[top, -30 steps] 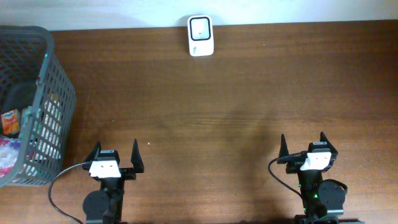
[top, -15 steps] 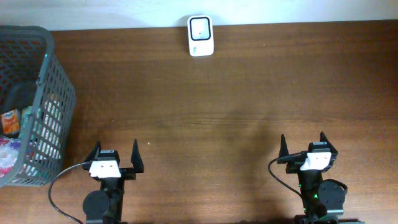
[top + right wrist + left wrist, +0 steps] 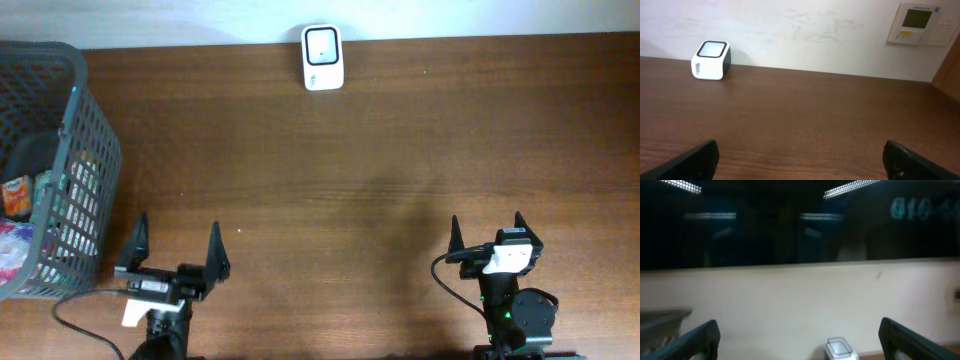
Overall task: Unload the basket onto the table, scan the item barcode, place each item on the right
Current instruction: 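Reach the left gripper into the grey basket toward the red-purple package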
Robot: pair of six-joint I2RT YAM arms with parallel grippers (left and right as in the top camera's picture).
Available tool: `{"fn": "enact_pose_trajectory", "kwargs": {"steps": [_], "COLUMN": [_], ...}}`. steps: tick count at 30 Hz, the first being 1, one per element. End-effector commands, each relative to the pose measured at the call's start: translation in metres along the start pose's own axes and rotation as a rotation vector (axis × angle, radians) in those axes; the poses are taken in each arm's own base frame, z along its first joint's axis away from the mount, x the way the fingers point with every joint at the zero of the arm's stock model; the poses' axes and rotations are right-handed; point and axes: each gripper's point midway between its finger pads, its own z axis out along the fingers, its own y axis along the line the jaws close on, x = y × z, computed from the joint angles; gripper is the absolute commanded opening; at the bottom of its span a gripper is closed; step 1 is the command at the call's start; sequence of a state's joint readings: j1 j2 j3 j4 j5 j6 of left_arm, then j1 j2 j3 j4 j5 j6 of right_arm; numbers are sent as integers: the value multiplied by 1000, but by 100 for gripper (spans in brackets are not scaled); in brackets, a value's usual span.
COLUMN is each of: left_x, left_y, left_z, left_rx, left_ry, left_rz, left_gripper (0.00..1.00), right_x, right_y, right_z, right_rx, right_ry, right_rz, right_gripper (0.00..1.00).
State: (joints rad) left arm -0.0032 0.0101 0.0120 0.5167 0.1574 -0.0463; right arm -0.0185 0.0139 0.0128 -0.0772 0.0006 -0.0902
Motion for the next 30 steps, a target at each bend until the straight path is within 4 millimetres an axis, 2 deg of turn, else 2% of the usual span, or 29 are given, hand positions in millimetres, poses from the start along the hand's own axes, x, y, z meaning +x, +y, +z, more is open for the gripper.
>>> {"fn": "enact_pose_trajectory", "kwargs": {"steps": [1, 4, 6, 8, 9, 11, 13, 15, 16, 18, 20, 22, 25, 28, 29, 30], "left_x": [-24, -60, -90, -118, -126, -126, -122, -126, -131, -128, -120, -116, -123, -109, -105, -98], "left_y": [-10, -6, 0, -1, -7, -18, -41, -57, -62, -51, -19, 16, 68, 145, 170, 203], "left_z": [0, 5, 18, 41, 56, 90, 124, 148, 164, 185, 205, 218, 238, 255, 255, 245], "left_rx": [62, 34, 8, 26, 66, 161, 331, 476, 548, 526, 393, 324, 214, 51, 5, -70], "left_ry": [-77, -137, -156, -144, -108, 10, 146, 215, 225, 227, 274, 319, 346, 454, 463, 481], "left_rz": [-52, -42, -30, -22, -25, -47, -85, -56, -29, -22, -112, -123, -123, -159, -155, -153], "left_gripper": [99, 99, 99, 99, 99, 99, 99, 99, 99, 99, 99, 99, 99, 99, 99, 99], "right_x": [2, 2, 2, 2, 2, 2, 2, 2, 2, 2, 2, 2, 2, 2, 2, 2], "right_y": [0, 0, 0, 0, 0, 0, 0, 0, 0, 0, 0, 0, 0, 0, 0, 0], "right_z": [0, 0, 0, 0, 0, 0, 0, 0, 0, 0, 0, 0, 0, 0, 0, 0], "right_rx": [5, 5, 5, 5, 5, 5, 5, 5, 5, 5, 5, 5, 5, 5, 5, 5], "right_ry": [2, 2, 2, 2, 2, 2, 2, 2, 2, 2, 2, 2, 2, 2, 2, 2], "right_rz": [-7, -7, -7, -7, -7, -7, -7, -7, -7, -7, -7, -7, -7, -7, -7, -7], "right_gripper": [98, 98, 98, 98, 98, 98, 98, 98, 98, 98, 98, 98, 98, 98, 98, 98]}}
